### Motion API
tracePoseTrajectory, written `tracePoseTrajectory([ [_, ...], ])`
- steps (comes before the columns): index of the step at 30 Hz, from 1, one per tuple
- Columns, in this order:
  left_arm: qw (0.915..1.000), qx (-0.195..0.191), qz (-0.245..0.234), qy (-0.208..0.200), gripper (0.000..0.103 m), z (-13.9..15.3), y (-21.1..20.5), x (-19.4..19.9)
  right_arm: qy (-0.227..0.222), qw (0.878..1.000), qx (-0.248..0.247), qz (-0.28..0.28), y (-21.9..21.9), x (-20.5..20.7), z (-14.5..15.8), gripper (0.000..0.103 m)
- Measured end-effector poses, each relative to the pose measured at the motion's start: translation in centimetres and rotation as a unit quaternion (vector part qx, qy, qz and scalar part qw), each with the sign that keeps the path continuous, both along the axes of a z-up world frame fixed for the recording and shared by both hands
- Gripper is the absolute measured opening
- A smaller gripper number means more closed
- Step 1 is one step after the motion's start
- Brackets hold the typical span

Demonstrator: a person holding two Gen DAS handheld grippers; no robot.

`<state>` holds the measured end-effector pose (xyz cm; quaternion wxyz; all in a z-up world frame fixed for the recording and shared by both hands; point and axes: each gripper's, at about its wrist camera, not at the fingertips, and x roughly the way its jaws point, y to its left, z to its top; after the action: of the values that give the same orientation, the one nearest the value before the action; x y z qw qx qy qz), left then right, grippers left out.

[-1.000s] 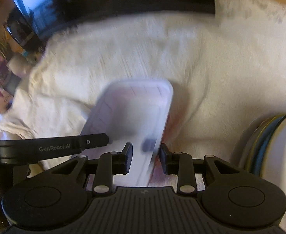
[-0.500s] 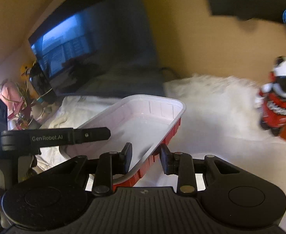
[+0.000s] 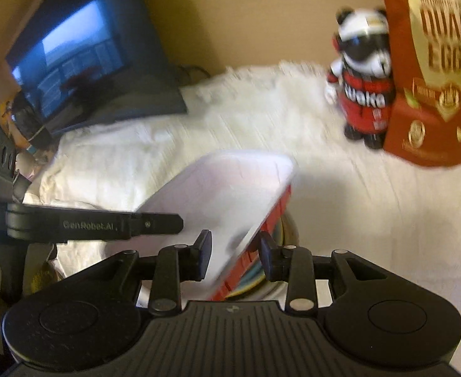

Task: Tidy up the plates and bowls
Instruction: 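Carry the white tray with both tools over the bowl stack, then lower the white tray onto the top bowl with both tools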

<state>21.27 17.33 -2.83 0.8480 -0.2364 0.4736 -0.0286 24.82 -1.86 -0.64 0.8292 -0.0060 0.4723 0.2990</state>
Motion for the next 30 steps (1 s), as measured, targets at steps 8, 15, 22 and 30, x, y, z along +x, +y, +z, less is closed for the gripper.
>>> tracePoseTrajectory([
  [8, 0.9997, -0.010, 0.016, 0.013, 0.020, -0.7, 0.8, 0.6, 0.020, 1.000, 0.005, 0.010, 0.2, 1.1, -1.4, 0.033],
  [15, 0.9991, -0.020, 0.034, 0.018, 0.020, -1.3, 2.6, 0.6, 0.024, 0.999, 0.005, 0.024, 1.4, 1.7, -1.6, 0.033],
  [22, 0.9982, -0.034, 0.045, 0.020, 0.020, -1.3, 3.8, 0.8, 0.018, 1.000, 0.003, 0.017, 2.0, 2.5, -1.5, 0.033],
  [30, 0.9984, -0.040, 0.037, 0.013, 0.020, -0.7, 3.7, 0.9, 0.010, 1.000, 0.000, 0.009, 2.5, 3.1, -1.2, 0.034],
])
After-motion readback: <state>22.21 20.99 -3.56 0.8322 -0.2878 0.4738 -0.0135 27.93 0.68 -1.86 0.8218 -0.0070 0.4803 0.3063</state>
